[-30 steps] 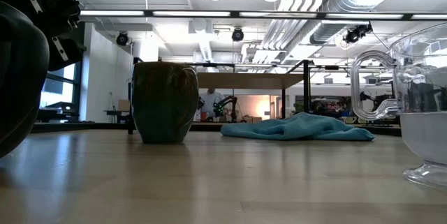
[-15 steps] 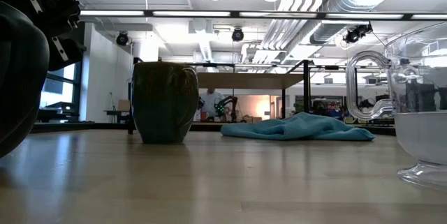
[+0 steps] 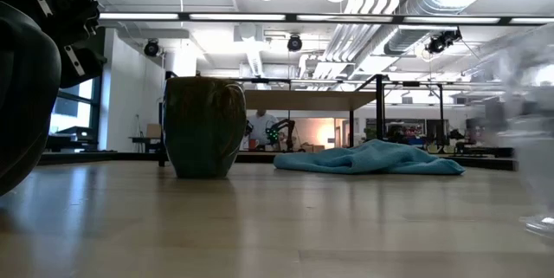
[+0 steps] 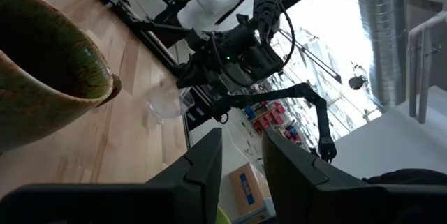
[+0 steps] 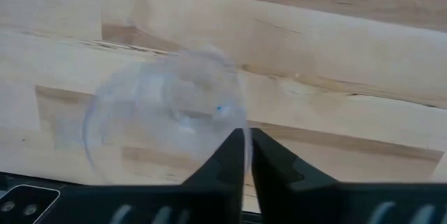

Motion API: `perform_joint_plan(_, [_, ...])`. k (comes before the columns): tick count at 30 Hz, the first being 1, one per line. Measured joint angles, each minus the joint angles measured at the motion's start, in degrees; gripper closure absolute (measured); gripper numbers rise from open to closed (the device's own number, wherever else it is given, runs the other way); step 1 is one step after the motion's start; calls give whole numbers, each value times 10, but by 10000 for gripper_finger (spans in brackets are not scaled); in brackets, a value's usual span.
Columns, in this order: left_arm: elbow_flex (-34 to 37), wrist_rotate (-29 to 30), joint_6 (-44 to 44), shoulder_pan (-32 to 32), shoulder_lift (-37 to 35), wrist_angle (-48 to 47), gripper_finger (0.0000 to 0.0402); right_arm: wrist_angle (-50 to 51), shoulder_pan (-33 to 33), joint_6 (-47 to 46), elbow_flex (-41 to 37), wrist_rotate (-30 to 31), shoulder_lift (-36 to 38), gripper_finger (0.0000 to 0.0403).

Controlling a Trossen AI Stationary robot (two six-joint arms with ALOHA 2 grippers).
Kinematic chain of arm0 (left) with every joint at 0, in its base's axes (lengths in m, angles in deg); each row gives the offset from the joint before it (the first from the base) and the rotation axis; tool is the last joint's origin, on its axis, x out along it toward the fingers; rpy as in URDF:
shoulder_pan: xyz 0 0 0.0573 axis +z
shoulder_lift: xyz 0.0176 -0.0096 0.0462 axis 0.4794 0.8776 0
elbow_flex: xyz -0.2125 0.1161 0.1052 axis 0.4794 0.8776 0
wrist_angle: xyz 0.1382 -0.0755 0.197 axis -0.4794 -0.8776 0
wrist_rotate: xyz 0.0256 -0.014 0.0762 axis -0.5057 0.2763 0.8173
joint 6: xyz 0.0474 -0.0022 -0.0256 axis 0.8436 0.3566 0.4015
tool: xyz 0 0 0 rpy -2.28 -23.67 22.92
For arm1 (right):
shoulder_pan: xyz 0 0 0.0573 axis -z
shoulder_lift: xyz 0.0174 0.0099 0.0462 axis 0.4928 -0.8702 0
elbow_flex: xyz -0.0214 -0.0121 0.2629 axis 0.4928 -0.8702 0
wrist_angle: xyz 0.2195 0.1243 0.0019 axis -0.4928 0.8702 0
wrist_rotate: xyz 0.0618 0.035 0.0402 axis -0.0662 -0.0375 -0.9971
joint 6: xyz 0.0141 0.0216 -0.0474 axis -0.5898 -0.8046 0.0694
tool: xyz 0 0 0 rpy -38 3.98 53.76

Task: Stack small to large cups/mugs on shelf
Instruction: Put the transparent mug on the shelf

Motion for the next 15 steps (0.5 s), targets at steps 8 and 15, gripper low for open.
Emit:
perform_joint_plan(8, [0,0,0,0,0,0,311,2,2,9,0,0,0,401])
perform_joint_plan(15, [0,0,0,0,0,0,311,8,21,69,0,3,0,402])
